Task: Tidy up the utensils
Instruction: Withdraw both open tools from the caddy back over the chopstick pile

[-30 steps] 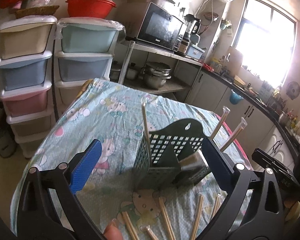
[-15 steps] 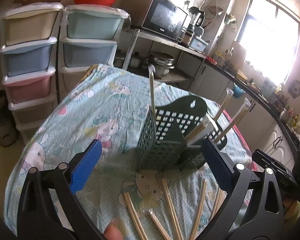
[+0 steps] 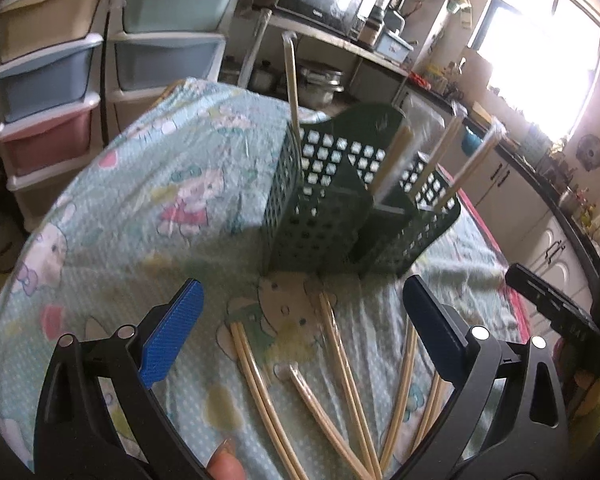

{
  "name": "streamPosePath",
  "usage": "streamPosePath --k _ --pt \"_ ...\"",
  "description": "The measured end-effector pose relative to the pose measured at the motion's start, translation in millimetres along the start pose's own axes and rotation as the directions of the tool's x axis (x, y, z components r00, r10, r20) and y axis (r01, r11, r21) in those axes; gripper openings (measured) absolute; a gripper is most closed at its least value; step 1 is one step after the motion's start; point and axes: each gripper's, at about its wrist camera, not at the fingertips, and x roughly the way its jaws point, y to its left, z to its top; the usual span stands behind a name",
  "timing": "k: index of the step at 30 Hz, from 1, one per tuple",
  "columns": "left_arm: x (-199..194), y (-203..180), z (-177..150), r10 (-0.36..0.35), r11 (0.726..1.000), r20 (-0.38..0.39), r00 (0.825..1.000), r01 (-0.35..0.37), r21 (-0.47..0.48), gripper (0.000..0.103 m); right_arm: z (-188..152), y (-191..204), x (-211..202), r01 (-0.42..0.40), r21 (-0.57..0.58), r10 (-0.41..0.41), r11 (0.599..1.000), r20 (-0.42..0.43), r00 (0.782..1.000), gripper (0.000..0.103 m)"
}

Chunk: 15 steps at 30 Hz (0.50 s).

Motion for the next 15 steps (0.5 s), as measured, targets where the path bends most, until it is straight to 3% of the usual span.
streamPosePath --k 5,15 --pt "5 -2 -12 0.000 1.000 -0.039 0.999 0.001 0.014 0.070 -6 -2 1 -0.004 0.004 0.004 1.000 -0.015 1.000 0.054" --pt "18 -7 -35 -0.043 0.999 -0.145 0.989 0.046 0.018 0.049 -19 -9 4 -0.001 0.016 0.002 1.000 -0.057 0.998 0.050"
